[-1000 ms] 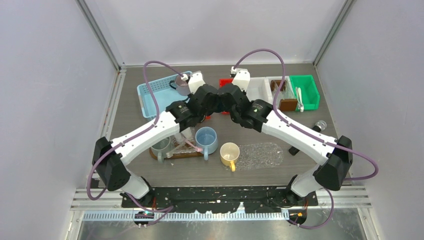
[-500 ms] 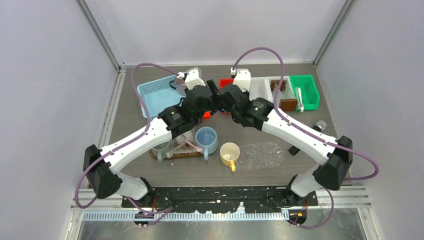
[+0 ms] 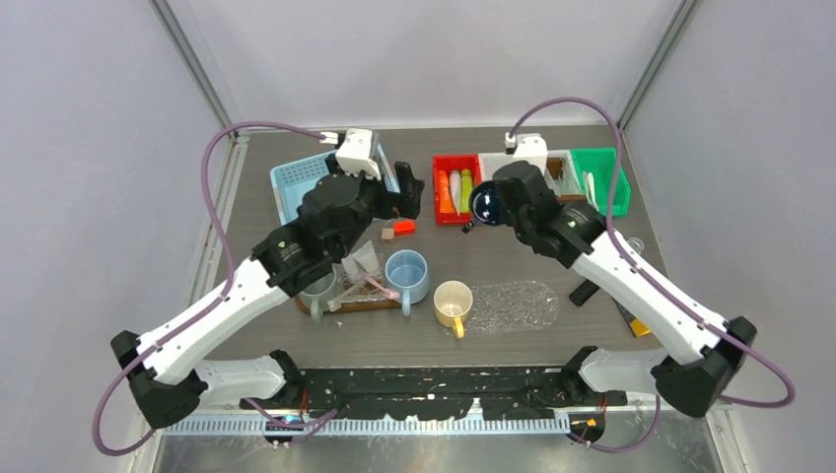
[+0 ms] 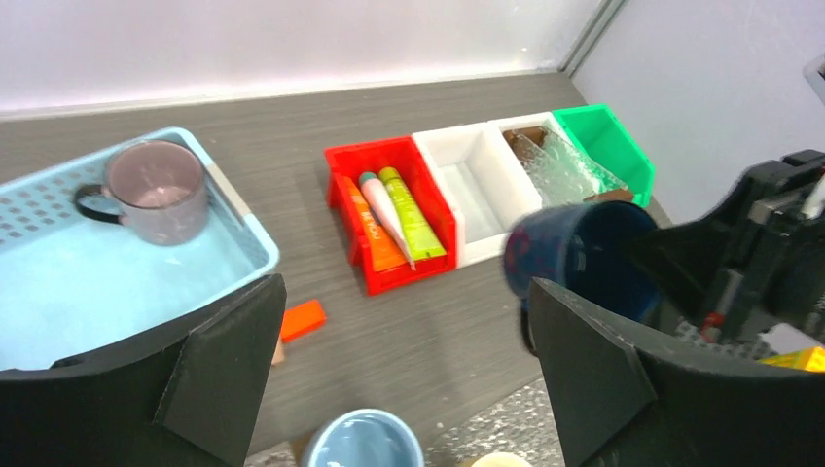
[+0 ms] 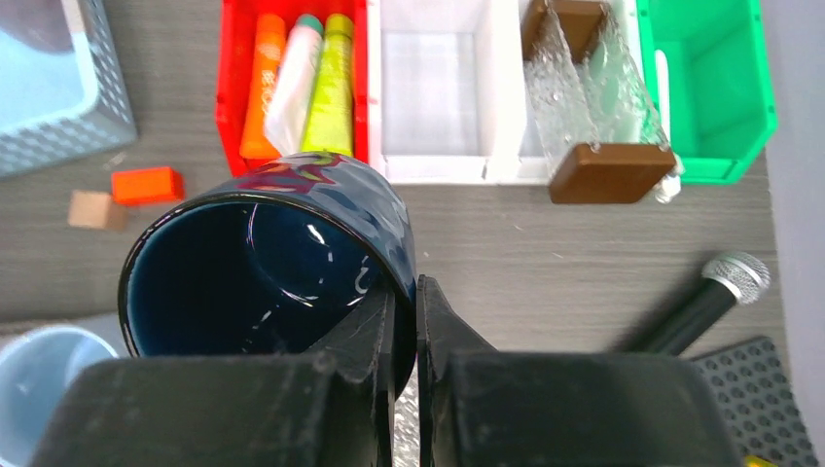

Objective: Prepare toiletry sets of a toothbrush and toothpaste on the tray
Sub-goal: Pick up the cup from the storage box, then place the cup on the tray.

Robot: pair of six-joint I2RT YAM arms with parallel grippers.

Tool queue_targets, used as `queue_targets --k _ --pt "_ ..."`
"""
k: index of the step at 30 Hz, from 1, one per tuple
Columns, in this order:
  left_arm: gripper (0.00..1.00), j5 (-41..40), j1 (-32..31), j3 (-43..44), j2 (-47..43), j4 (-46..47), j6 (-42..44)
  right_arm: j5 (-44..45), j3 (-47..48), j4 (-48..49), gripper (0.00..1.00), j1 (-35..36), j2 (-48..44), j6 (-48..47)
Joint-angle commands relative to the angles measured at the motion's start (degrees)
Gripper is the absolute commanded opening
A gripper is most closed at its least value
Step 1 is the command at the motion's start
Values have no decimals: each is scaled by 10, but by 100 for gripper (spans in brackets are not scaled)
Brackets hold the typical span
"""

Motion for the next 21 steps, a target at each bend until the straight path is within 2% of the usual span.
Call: queue_targets --k 1,5,8,13,16,21 --pt "100 -9 10 33 -35 -77 110 -81 -53 15 0 -18 -84 -82" --pt "100 5 40 45 -65 -146 146 -154 -108 6 0 -24 -152 -161" --pt "100 45 94 42 -86 -188 153 -205 -138 -5 0 -28 -193 -228" --pt "100 106 185 16 -118 -214 166 -276 -171 -41 0 -40 -202 -281" --pt "100 110 212 -6 -131 -215 186 -308 -183 -63 0 -49 -188 -308" --pt "100 97 215 -65 -158 -169 210 -353 -232 -43 0 -56 -177 -330"
